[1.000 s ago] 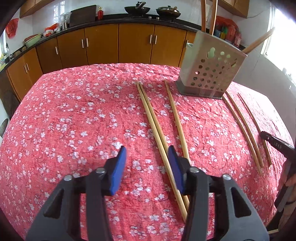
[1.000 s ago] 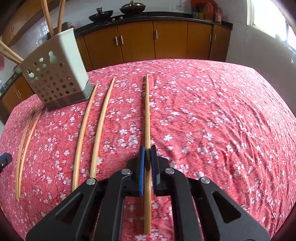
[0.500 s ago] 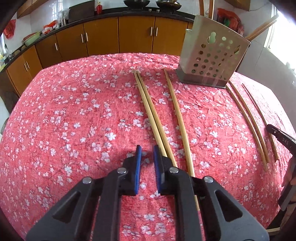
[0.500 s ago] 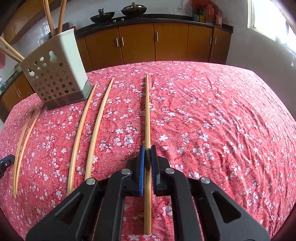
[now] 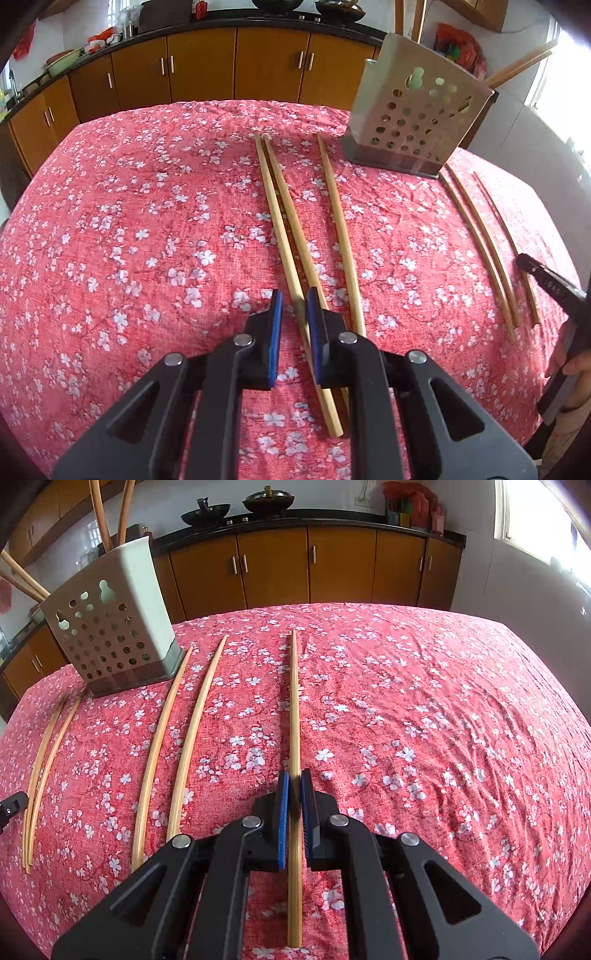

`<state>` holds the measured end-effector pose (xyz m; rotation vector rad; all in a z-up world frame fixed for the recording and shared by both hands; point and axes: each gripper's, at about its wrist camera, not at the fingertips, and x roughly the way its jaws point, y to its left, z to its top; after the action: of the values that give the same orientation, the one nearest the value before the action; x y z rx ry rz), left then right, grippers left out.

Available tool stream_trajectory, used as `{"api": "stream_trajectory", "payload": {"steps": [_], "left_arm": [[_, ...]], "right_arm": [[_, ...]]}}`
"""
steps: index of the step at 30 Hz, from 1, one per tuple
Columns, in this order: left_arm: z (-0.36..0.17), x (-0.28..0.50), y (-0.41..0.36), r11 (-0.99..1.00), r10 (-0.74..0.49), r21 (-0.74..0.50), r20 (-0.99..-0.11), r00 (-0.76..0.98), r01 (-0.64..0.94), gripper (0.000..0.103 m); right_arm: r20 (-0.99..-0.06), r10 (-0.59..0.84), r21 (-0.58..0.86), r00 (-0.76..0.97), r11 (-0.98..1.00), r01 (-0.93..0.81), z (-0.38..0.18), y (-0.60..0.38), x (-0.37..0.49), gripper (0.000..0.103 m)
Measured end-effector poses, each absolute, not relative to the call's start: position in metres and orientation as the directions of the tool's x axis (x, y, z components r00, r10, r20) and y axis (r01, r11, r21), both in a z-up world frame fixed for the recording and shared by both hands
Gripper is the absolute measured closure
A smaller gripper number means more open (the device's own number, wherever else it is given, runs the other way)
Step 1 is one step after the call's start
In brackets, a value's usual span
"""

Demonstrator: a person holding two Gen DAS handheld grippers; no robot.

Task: Organize utensils
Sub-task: 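Lower the right gripper onto a bamboo chopstick and close it while the left gripper closes on another, then hold both chopsticks closed in the left and right grippers on the cloth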

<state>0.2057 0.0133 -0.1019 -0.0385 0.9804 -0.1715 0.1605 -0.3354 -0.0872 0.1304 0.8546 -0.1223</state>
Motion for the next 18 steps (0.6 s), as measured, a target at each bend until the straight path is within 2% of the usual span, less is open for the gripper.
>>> {"api": "stream_trajectory", "payload": {"steps": [4,11,18], "left_arm": [[-0.101,0.213,0.010,0.991,-0.108,-0.040,-0.816,0.568,0.132,0.093],[-0.102,0.247,0.033,0.985,-0.171,-0.145,-0.784,0.597,0.092,0.094],[-0.106,0.250,0.033,0.985,-0.171,-0.140,-0.765,0.621,0.098,0.093]], "right_arm": [[-0.758,-0.059,0.064,0.650,0.984,0.164,-0.087,-0.337,0.161,0.096],[-0.758,-0.053,0.060,0.650,0.987,0.151,-0.087,-0.336,0.158,0.095],[-0.758,-0.044,0.086,0.650,0.982,0.167,-0.085,-0.342,0.170,0.095]]}}
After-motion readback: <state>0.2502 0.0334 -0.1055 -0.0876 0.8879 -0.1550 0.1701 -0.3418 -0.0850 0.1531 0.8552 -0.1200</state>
